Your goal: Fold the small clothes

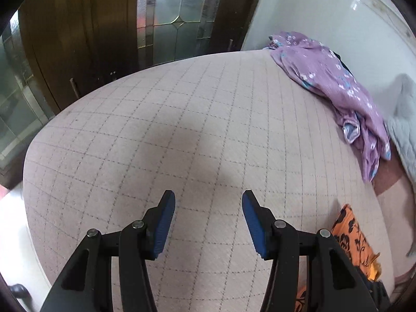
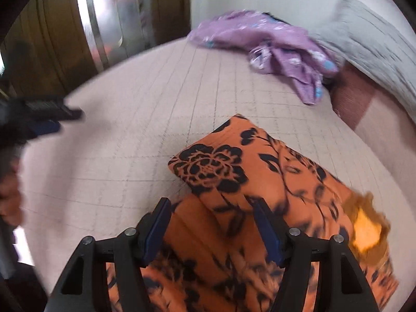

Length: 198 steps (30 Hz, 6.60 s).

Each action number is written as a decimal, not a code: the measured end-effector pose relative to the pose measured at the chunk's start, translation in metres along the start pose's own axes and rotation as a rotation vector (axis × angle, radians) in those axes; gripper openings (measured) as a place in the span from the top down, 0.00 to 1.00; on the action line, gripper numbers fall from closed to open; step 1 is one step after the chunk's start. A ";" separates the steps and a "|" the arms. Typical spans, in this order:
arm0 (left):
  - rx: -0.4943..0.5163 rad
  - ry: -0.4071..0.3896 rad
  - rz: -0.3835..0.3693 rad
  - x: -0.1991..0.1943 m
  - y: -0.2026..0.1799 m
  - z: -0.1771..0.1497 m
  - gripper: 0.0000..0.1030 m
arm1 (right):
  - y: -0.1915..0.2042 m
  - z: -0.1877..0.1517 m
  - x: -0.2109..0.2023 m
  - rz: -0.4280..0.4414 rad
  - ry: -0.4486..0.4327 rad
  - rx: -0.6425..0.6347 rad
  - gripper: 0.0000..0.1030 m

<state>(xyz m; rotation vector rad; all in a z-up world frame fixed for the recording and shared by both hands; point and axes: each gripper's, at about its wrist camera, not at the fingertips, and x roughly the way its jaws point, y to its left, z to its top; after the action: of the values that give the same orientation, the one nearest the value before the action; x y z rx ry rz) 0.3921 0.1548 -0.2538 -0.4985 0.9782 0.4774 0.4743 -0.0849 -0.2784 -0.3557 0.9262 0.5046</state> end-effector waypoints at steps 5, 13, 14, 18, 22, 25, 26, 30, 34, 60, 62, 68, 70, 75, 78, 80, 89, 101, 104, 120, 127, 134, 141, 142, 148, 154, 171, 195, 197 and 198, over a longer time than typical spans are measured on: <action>0.012 0.027 -0.025 0.006 -0.002 -0.001 0.47 | 0.019 0.015 0.033 -0.131 0.046 -0.062 0.28; 0.213 0.001 -0.067 -0.003 -0.046 -0.019 0.47 | -0.024 0.016 -0.012 -0.103 -0.132 0.182 0.93; 0.242 0.000 -0.083 -0.005 -0.053 -0.024 0.47 | -0.035 0.011 -0.025 -0.087 -0.161 0.221 0.94; 0.433 -0.054 -0.138 -0.020 -0.096 -0.057 0.47 | -0.099 -0.031 -0.093 -0.047 -0.292 0.421 0.94; 0.546 -0.065 -0.223 -0.032 -0.127 -0.091 0.47 | -0.168 -0.096 -0.143 -0.022 -0.374 0.628 0.94; 0.591 -0.055 -0.261 -0.033 -0.146 -0.110 0.47 | -0.212 -0.162 -0.160 -0.024 -0.380 0.777 0.94; 0.605 -0.053 -0.265 -0.033 -0.151 -0.118 0.47 | -0.223 -0.181 -0.159 -0.020 -0.368 0.818 0.94; 0.659 -0.021 -0.244 -0.021 -0.174 -0.147 0.47 | -0.250 -0.256 -0.147 -0.001 -0.306 0.965 0.94; 0.694 -0.002 -0.213 -0.011 -0.180 -0.165 0.47 | -0.257 -0.298 -0.133 0.019 -0.295 1.033 0.94; 0.884 -0.087 -0.102 -0.011 -0.190 -0.192 0.45 | -0.267 -0.282 -0.099 -0.069 -0.180 0.980 0.71; 0.863 -0.064 -0.114 -0.007 -0.186 -0.189 0.45 | -0.275 -0.295 -0.091 -0.011 -0.167 1.061 0.72; 0.849 -0.101 -0.190 -0.026 -0.185 -0.187 0.45 | -0.262 -0.280 -0.112 0.029 -0.223 1.001 0.71; 0.875 -0.083 -0.234 -0.028 -0.187 -0.193 0.45 | -0.249 -0.271 -0.105 0.092 -0.206 0.969 0.71; 0.995 -0.056 -0.176 -0.017 -0.196 -0.220 0.45 | -0.214 -0.257 -0.076 0.202 -0.090 0.873 0.70; 1.010 -0.081 -0.186 -0.021 -0.196 -0.220 0.45 | -0.209 -0.251 -0.083 0.200 -0.084 0.830 0.71; 0.981 -0.083 -0.239 -0.026 -0.194 -0.215 0.45 | -0.222 -0.253 -0.093 0.208 -0.122 0.876 0.71; 0.982 -0.082 -0.179 -0.011 -0.201 -0.213 0.44 | -0.292 -0.309 -0.096 0.065 -0.180 1.135 0.71; 0.972 -0.096 -0.095 -0.008 -0.190 -0.203 0.43 | -0.225 -0.255 -0.088 0.257 -0.128 0.904 0.71; 0.991 -0.115 -0.092 -0.013 -0.192 -0.206 0.43 | -0.206 -0.251 -0.080 0.254 -0.083 0.841 0.70; 0.977 -0.091 -0.211 -0.025 -0.195 -0.211 0.43 | -0.199 -0.243 -0.089 0.374 -0.119 0.845 0.70; 1.021 -0.114 -0.177 -0.024 -0.197 -0.219 0.43 | -0.200 -0.248 -0.083 0.372 -0.070 0.860 0.70; 0.988 -0.118 -0.097 -0.009 -0.194 -0.209 0.37 | -0.215 -0.260 -0.081 0.286 -0.059 0.914 0.71; 0.966 -0.144 -0.142 -0.023 -0.192 -0.207 0.37 | -0.212 -0.255 -0.093 0.258 -0.090 0.891 0.70; 0.970 -0.146 -0.125 -0.021 -0.192 -0.207 0.37 | -0.212 -0.255 -0.091 0.248 -0.077 0.894 0.70; 0.963 -0.135 -0.119 -0.026 -0.181 -0.203 0.36 | -0.210 -0.263 -0.096 0.227 -0.088 0.905 0.68; 0.869 -0.132 -0.091 -0.048 -0.129 -0.178 0.35 | -0.211 -0.283 -0.135 0.145 -0.144 0.952 0.48; 0.715 0.109 -0.289 -0.094 0.074 -0.241 0.29 | -0.153 -0.432 -0.253 -0.031 -0.108 1.034 0.34; 0.773 0.225 -0.311 -0.091 0.061 -0.276 0.77 | -0.073 -0.471 -0.224 0.049 0.145 1.001 0.79; 0.747 0.237 -0.344 -0.090 0.065 -0.270 0.91 | -0.073 -0.467 -0.231 0.082 0.117 0.999 0.88; 0.722 0.243 -0.380 -0.093 0.068 -0.266 0.92 | -0.074 -0.464 -0.236 0.094 0.101 1.002 0.89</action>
<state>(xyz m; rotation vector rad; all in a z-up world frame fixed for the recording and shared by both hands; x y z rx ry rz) 0.1343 0.0358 -0.3093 -0.0765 1.1745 -0.2905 0.0889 -0.4378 -0.3361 0.5764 1.1795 0.0621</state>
